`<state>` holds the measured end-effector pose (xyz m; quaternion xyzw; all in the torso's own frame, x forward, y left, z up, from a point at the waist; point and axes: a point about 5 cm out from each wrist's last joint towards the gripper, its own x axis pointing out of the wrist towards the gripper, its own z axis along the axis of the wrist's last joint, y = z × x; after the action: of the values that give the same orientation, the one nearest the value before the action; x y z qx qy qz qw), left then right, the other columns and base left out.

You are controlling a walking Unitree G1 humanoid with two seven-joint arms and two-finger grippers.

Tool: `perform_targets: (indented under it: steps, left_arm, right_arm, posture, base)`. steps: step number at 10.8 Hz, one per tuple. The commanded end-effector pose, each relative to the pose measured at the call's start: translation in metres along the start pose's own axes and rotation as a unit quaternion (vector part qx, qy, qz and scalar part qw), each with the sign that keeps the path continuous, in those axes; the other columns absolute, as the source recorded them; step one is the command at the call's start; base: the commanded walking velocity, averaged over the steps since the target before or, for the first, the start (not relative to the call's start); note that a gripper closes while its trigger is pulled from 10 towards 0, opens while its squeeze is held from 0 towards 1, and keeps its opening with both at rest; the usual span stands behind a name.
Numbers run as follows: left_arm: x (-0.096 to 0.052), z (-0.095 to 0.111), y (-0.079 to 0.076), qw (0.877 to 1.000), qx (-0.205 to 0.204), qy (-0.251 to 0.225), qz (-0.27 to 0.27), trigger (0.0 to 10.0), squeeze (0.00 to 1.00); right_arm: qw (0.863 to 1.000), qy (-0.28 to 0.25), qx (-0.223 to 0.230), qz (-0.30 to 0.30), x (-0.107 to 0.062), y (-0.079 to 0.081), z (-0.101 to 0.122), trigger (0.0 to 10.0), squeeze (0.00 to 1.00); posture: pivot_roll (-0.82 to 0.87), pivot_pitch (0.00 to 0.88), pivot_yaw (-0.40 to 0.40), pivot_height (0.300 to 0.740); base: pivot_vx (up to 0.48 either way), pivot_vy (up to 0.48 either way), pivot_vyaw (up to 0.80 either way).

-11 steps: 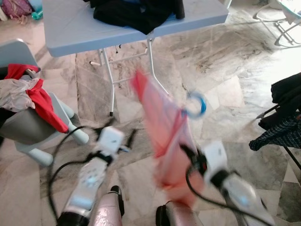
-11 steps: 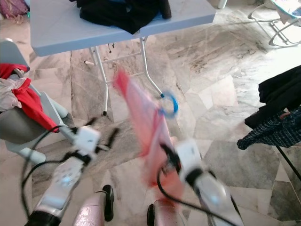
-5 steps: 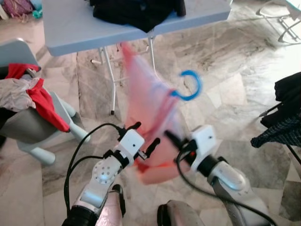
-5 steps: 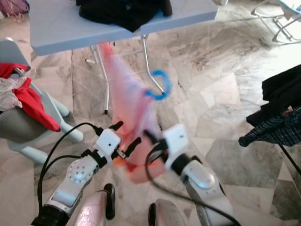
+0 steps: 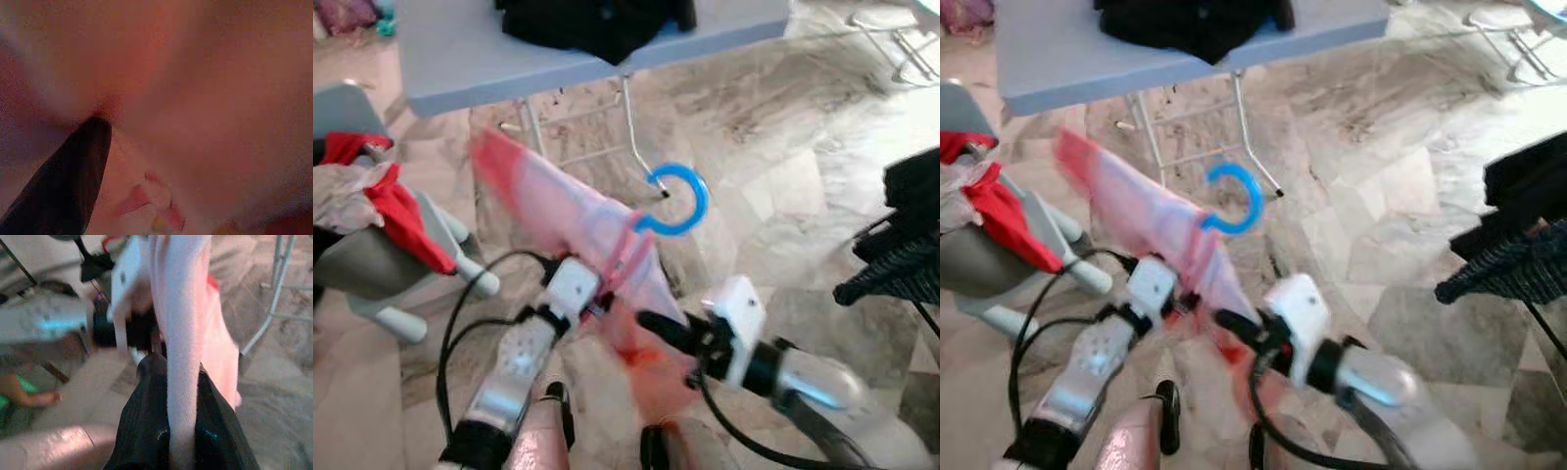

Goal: Hang hanger

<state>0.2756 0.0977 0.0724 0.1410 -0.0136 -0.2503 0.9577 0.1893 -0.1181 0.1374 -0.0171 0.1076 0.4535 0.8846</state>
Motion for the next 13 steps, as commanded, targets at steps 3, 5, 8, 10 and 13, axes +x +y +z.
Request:
perform_targets:
  steps: [3, 5, 8, 10, 13]
  left_arm:
    - [-0.003, -0.005, 0.017, 0.998, 0.001, 0.011, 0.059, 10.0, 0.00]
    - [-0.006, -0.008, 0.030, 0.996, -0.005, 0.016, 0.087, 10.0, 0.00]
    - [-0.011, -0.014, 0.044, 0.993, -0.006, 0.032, 0.115, 10.0, 0.00]
    - [-0.006, -0.014, 0.016, 0.998, -0.034, 0.035, 0.032, 10.0, 0.00]
    - [-0.011, -0.016, -0.020, 0.995, -0.055, 0.046, -0.073, 10.0, 0.00]
  right_arm:
    - [0.997, 0.023, -0.063, -0.029, 0.000, -0.008, -0.005, 10.0, 0.00]
    - [0.991, 0.075, -0.108, -0.039, -0.008, -0.012, -0.024, 10.0, 0.00]
    - [0.979, 0.123, -0.157, -0.029, -0.021, -0.019, -0.040, 10.0, 0.00]
    - [0.978, -0.002, -0.132, -0.159, -0.004, -0.041, -0.008, 10.0, 0.00]
    - [0.957, -0.101, -0.085, -0.259, 0.005, -0.058, 0.017, 10.0, 0.00]
  posture:
    - [-0.10, 0.271, -0.027, 0.740]
    - [-0.10, 0.274, -0.028, 0.740]
    - [-0.10, 0.275, -0.027, 0.740]
    - [-0.11, 0.272, -0.027, 0.740]
    - [-0.11, 0.275, -0.028, 0.740]
  base:
    - [0.000, 0.000, 0.00]
    - [0.000, 0.000, 0.00]
    - [0.000, 0.000, 0.00]
    - [0.000, 0.000, 0.00]
    - [0.000, 0.000, 0.00]
